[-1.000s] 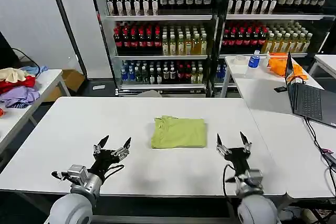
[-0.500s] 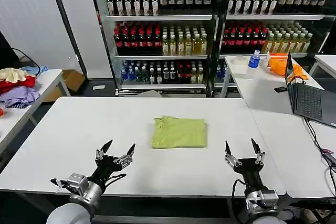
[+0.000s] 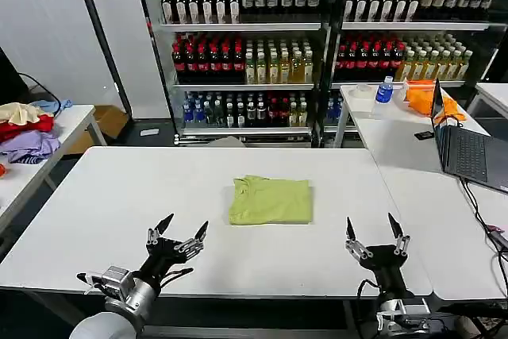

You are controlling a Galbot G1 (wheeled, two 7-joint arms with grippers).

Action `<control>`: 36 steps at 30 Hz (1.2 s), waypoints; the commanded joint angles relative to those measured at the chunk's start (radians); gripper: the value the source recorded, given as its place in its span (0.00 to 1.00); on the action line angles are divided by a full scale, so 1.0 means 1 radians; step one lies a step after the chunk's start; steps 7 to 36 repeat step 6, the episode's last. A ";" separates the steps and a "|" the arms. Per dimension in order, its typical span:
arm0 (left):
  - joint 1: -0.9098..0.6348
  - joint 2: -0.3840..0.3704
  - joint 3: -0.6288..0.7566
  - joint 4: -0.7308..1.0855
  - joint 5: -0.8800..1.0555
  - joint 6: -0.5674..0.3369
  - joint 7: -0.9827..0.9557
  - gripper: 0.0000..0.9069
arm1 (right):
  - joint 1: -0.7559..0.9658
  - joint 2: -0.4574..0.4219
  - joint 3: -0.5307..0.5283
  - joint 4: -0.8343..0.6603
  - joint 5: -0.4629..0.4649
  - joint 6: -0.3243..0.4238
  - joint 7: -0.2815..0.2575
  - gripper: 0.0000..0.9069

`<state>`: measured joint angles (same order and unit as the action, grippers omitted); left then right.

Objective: Fold and organize the clothes.

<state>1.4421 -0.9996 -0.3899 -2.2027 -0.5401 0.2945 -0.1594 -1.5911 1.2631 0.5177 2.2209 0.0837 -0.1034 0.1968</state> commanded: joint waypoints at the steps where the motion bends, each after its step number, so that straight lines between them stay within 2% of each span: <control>1: 0.008 0.003 -0.002 -0.007 0.004 0.000 0.007 1.00 | -0.023 -0.002 0.008 0.024 -0.018 -0.001 0.002 1.00; 36: 0.007 0.005 -0.003 -0.007 0.014 0.000 0.013 1.00 | -0.024 -0.001 0.009 0.029 -0.028 0.002 0.003 1.00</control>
